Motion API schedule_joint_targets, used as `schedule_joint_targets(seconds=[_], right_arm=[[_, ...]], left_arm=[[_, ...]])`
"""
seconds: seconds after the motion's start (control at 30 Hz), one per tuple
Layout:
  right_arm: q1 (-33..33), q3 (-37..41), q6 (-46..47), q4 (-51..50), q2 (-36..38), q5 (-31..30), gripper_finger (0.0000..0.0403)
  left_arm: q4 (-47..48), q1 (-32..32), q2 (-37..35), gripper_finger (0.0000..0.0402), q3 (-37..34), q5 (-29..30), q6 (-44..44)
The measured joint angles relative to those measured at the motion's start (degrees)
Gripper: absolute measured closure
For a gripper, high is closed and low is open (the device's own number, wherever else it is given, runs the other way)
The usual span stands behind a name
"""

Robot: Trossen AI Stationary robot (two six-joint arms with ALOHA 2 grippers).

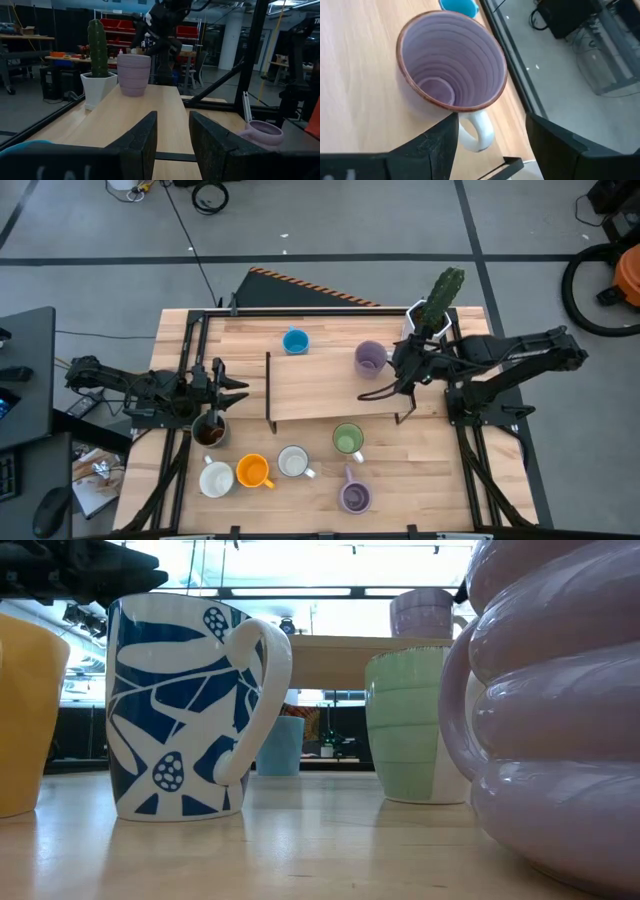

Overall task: Place coffee mugs
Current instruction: Put the violet-white mug on the shelf

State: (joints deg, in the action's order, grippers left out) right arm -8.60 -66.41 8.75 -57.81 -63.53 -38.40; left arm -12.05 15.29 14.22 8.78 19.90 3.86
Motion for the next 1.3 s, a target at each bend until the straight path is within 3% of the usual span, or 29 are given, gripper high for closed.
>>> schedule_joint_targets(seconds=[0.47,0.93,1.3], right_arm=[[-1.16,-13.21,3.88,-7.57,-6.06,5.07,0.0165],[0.14,-27.91,5.06,-7.98,-19.6,6.2,0.0165],[0.63,-35.54,8.07,-8.92,-24.65,13.46,0.0165]], left_arm=[[0.29,0.0,0.01,0.0283,0.02,-0.01,-0.51],[1.72,0.0,0.01,0.0283,0.02,0.0,-4.25],[3.03,0.0,0.02,0.0283,0.02,0.0,-4.55]])
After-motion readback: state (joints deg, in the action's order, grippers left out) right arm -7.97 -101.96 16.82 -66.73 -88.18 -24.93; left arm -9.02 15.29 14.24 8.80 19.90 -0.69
